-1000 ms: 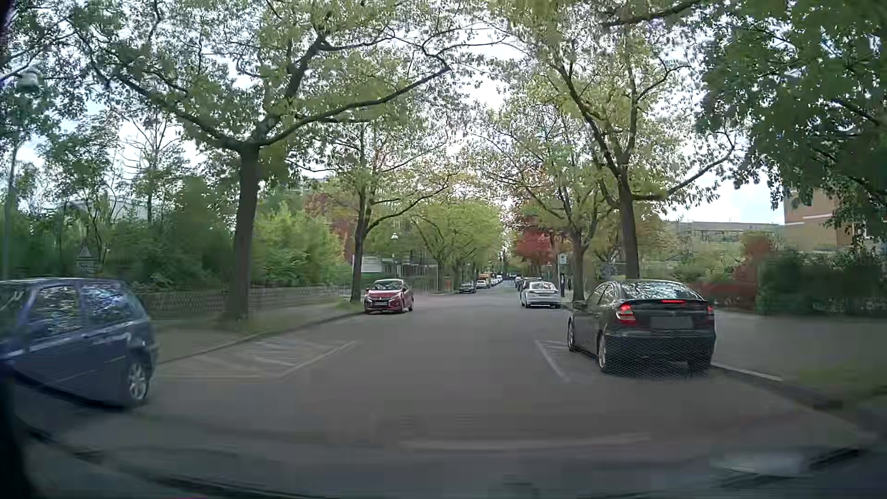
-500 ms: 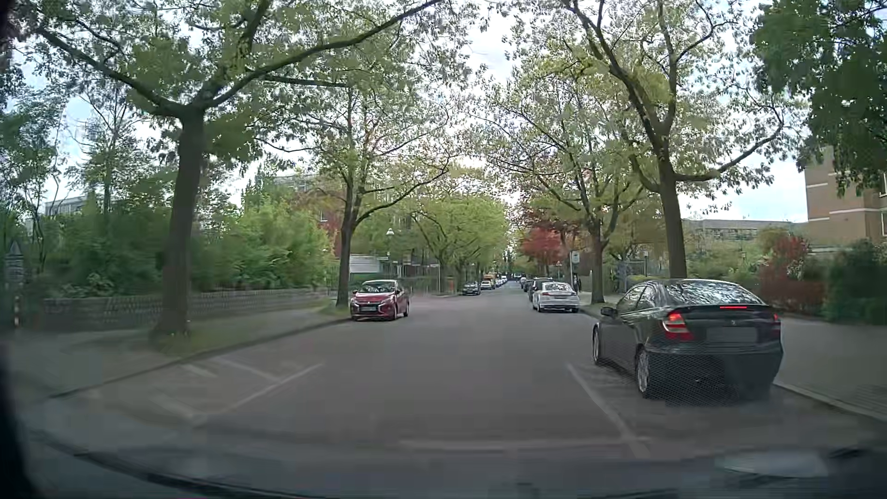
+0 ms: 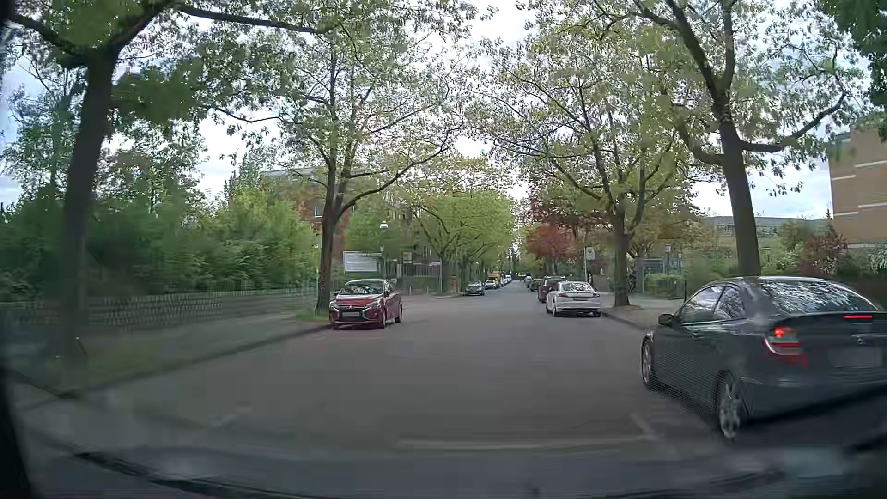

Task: Follow the waypoints while adhering to traffic rules and regulations

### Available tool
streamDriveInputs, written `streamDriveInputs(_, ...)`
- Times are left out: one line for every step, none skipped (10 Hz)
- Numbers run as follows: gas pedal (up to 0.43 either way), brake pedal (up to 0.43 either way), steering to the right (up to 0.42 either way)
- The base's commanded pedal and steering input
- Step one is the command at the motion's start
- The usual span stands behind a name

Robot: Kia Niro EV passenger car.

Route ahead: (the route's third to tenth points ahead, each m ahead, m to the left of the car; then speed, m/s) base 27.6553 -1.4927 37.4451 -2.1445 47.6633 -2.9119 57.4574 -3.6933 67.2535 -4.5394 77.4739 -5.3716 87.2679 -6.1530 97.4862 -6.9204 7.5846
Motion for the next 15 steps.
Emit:
streamDriveInputs(0.280,0.024,0.008)
streamDriveInputs(0.280,0.024,0.009)
streamDriveInputs(0.280,0.024,0.010)
streamDriveInputs(0.280,0.024,0.013)
streamDriveInputs(0.280,0.024,0.018)
streamDriveInputs(0.280,0.024,0.020)
streamDriveInputs(0.280,0.024,0.021)
streamDriveInputs(0.280,0.024,0.021)
streamDriveInputs(0.280,0.024,0.022)
streamDriveInputs(0.287,0.024,0.027)
streamDriveInputs(0.287,0.024,0.031)
streamDriveInputs(0.287,0.024,0.032)
streamDriveInputs(0.287,0.024,0.031)
streamDriveInputs(0.287,0.024,0.030)
streamDriveInputs(0.287,0.024,0.029)
